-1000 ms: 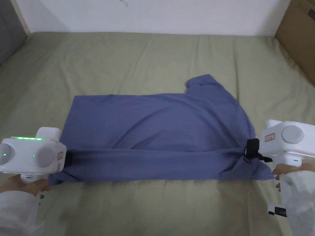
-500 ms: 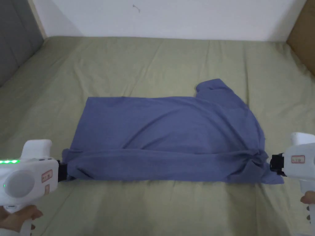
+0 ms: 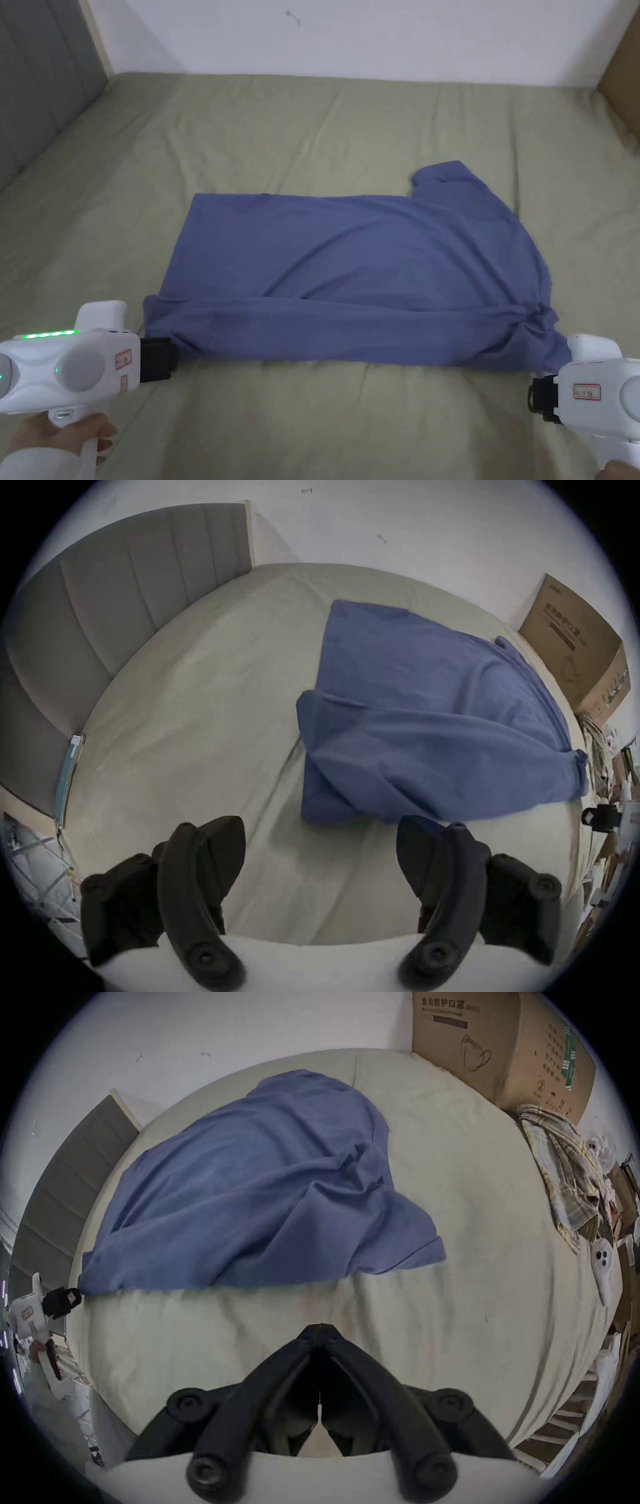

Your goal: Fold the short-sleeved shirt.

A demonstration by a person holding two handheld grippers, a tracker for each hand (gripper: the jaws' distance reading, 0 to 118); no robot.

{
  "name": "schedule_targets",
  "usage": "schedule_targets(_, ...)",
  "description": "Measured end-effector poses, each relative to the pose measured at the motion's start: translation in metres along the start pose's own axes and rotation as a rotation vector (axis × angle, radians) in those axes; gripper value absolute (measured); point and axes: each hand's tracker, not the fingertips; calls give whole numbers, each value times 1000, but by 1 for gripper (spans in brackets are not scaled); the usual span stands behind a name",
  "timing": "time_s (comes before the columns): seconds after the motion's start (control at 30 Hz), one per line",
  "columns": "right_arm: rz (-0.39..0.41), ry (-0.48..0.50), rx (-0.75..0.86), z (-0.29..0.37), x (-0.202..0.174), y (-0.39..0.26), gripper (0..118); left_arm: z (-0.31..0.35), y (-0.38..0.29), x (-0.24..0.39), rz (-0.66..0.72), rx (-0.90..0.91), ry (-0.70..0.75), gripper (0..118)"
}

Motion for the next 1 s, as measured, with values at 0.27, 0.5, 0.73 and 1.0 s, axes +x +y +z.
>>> schedule_targets(0.27, -32, -4, -16, 0, 9, 6, 1, -23, 8, 14, -98, 2, -30, 18)
schedule_targets(0.5, -69, -33, 42, 10, 26, 15, 37, -16, 12, 19, -149, -13, -5, 9)
schedule_targets(0.73, -153, -47, 43, -27, 55, 52, 67, -9, 15, 16, -136, -18, -21, 9)
schedule_targets(1.0, -13, -129, 40, -19, 22, 56, 9, -6, 20, 19, -151, -26, -3, 9)
